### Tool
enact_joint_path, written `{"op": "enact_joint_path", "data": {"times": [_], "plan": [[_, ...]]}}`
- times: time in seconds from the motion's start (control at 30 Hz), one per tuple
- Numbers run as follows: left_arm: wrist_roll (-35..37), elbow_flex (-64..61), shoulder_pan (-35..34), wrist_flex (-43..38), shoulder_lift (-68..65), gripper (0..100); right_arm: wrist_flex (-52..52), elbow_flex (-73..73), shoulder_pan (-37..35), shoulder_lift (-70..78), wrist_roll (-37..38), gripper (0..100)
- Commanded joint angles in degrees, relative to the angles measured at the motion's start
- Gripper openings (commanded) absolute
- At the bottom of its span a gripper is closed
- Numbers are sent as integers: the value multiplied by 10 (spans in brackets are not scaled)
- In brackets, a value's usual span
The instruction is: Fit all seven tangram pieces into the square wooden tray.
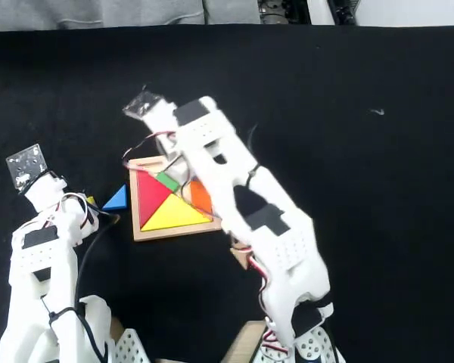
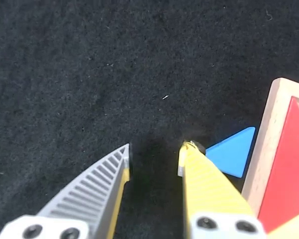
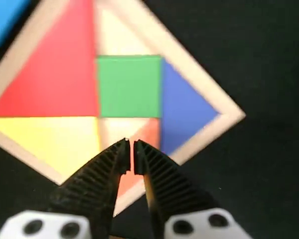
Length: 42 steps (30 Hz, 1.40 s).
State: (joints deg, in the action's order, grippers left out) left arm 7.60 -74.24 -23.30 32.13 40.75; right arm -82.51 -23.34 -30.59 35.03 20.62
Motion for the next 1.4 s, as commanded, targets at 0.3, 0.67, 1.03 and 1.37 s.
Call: {"op": "enact_joint_path", "data": {"times": [0.3,0.67,1.03,1.37], "plan": [[-4,5,5,-8,11,170,40,182,56,-248,7,11],[-4,5,5,-7,11,170,134,595,57,-545,7,11],[-4,3,6,-10,11,170,108,715,-19,-555,85,11],[-4,2,3,-10,11,170,133,740,-21,-554,98,11]]}}
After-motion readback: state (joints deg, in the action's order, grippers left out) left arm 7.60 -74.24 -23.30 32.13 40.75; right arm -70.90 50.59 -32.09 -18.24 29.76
